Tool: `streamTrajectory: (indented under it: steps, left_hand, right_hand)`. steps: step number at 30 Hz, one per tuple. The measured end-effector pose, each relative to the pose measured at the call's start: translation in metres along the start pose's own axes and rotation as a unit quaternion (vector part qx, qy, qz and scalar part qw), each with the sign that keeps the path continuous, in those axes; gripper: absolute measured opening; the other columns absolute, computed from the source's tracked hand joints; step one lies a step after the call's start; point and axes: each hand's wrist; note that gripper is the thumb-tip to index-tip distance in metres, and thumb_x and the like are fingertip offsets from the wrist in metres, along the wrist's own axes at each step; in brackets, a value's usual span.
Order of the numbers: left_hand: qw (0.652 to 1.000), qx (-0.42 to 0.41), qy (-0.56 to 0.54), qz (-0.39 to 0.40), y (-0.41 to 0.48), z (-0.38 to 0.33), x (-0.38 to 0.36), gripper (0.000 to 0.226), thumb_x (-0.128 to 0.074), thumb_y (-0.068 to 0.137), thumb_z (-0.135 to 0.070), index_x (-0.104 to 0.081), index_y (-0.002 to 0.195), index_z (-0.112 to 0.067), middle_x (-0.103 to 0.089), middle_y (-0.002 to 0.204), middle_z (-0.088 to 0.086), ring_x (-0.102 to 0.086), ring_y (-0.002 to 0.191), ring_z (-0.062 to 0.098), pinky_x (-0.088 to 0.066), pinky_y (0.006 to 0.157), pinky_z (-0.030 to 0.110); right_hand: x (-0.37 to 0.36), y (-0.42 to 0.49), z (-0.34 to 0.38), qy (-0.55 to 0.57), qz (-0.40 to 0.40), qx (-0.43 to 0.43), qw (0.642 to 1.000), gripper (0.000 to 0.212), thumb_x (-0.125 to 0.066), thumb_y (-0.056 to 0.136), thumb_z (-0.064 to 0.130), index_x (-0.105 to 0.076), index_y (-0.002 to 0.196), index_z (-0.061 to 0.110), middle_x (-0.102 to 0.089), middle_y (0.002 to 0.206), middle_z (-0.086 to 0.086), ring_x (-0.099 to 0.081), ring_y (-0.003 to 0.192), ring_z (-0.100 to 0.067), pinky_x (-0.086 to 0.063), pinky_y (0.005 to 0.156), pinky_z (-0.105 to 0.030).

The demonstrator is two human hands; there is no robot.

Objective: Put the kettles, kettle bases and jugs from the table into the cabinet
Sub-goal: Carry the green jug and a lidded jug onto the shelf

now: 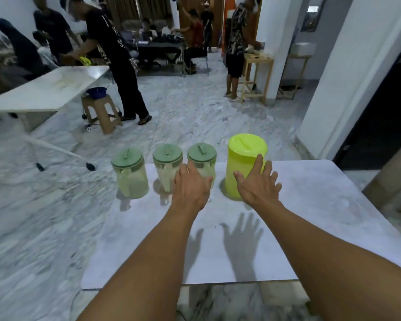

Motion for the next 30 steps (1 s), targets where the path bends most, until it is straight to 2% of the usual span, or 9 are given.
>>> streamTrajectory:
  steps: [3, 6, 9, 12, 14, 18, 24, 27, 30]
  left_hand:
    - [0.983, 0.12, -0.139, 0.01, 0.03, -0.015, -0.03, 0.07, -0.062, 0.092, -0.039, -0.033, 0.14, 0.004, -0.044, 0.14, 0.022, -0.044, 0.128, 0.038, -0.036, 0.104, 0.041]
    - [0.932, 0.249, -0.262, 0.002, 0.061, -0.023, -0.059, 0.079, -0.073, 0.082, -0.042, -0.038, 0.134, 0.006, -0.049, 0.137, 0.023, -0.048, 0.127, 0.038, -0.043, 0.1, 0.043]
    - [0.889, 0.324, -0.322, 0.014, 0.084, -0.024, -0.084, 0.089, -0.076, 0.078, -0.048, -0.038, 0.138, 0.007, -0.051, 0.139, 0.02, -0.05, 0.128, 0.036, -0.044, 0.099, 0.041]
    - [0.867, 0.355, -0.349, 0.024, 0.099, -0.02, -0.101, 0.08, -0.074, 0.081, -0.047, -0.045, 0.139, 0.0, -0.057, 0.135, 0.016, -0.055, 0.123, 0.034, -0.046, 0.096, 0.038]
    - [0.866, 0.347, -0.36, 0.021, 0.107, -0.017, -0.109, 0.068, -0.072, 0.082, -0.045, -0.054, 0.132, -0.003, -0.062, 0.128, 0.015, -0.058, 0.117, 0.034, -0.047, 0.094, 0.037]
    - [0.883, 0.313, -0.351, -0.003, 0.112, -0.019, -0.114, 0.039, -0.067, 0.086, -0.035, -0.07, 0.105, -0.002, -0.067, 0.1, 0.013, -0.062, 0.099, 0.033, -0.048, 0.078, 0.034]
    - [0.899, 0.233, -0.371, -0.008, 0.089, -0.022, -0.1, 0.03, -0.069, 0.078, -0.034, -0.06, 0.067, -0.008, -0.053, 0.063, 0.003, -0.049, 0.064, 0.021, -0.037, 0.053, 0.028]
    - [0.906, 0.18, -0.384, 0.018, 0.074, -0.035, -0.079, 0.039, -0.069, 0.071, -0.038, -0.063, 0.068, 0.0, -0.06, 0.064, 0.011, -0.051, 0.063, 0.026, -0.043, 0.056, 0.031]
    - [0.903, 0.115, -0.412, 0.048, 0.055, -0.057, -0.055, 0.046, -0.07, 0.067, -0.044, -0.067, 0.072, 0.002, -0.072, 0.082, 0.018, -0.066, 0.073, 0.03, -0.056, 0.073, 0.043]
  right_hand:
    - [-0.016, 0.036, -0.013, 0.132, -0.022, -0.041, 0.99, 0.092, -0.06, 0.088, 0.056, -0.012, 0.154, 0.014, -0.022, 0.157, -0.016, -0.033, 0.14, -0.041, -0.032, 0.11, -0.054]
    - [-0.032, 0.06, -0.024, 0.239, -0.054, -0.074, 0.967, 0.084, -0.069, 0.083, 0.053, -0.027, 0.145, 0.014, -0.041, 0.146, -0.016, -0.047, 0.129, -0.038, -0.04, 0.102, -0.047]
    - [-0.042, 0.078, -0.032, 0.29, -0.082, -0.118, 0.946, 0.06, -0.065, 0.085, 0.054, -0.048, 0.122, 0.01, -0.062, 0.119, -0.015, -0.057, 0.113, -0.037, -0.045, 0.092, -0.043]
    - [-0.051, 0.091, -0.04, 0.334, -0.073, -0.133, 0.93, 0.053, -0.064, 0.081, 0.061, -0.065, 0.092, 0.009, -0.07, 0.095, -0.012, -0.064, 0.098, -0.036, -0.051, 0.085, -0.043]
    - [-0.055, 0.096, -0.045, 0.366, -0.046, -0.12, 0.922, 0.049, -0.068, 0.072, 0.062, -0.068, 0.076, 0.014, -0.072, 0.081, -0.008, -0.07, 0.087, -0.031, -0.056, 0.082, -0.047]
    - [-0.057, 0.103, -0.054, 0.374, -0.017, -0.087, 0.923, 0.031, -0.072, 0.083, 0.045, -0.066, 0.064, 0.021, -0.074, 0.075, -0.004, -0.071, 0.085, -0.029, -0.055, 0.087, -0.048]
    - [-0.036, 0.089, -0.061, 0.383, -0.017, -0.073, 0.921, 0.025, -0.073, 0.085, 0.038, -0.068, 0.066, 0.022, -0.075, 0.084, -0.011, -0.069, 0.083, -0.027, -0.054, 0.088, -0.051]
    - [-0.009, 0.067, -0.066, 0.378, -0.061, -0.093, 0.919, 0.027, -0.073, 0.084, 0.038, -0.067, 0.062, 0.024, -0.075, 0.085, -0.012, -0.064, 0.075, -0.024, -0.056, 0.085, -0.051]
    - [0.029, 0.029, -0.078, 0.37, -0.113, -0.12, 0.914, 0.03, -0.072, 0.084, 0.041, -0.066, 0.06, 0.025, -0.074, 0.088, -0.014, -0.066, 0.081, -0.031, -0.056, 0.084, -0.051]
Point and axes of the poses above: each hand's wrist, its own y-axis towards the middle knuckle, its own x-axis out of the back of the hand, z = x × y
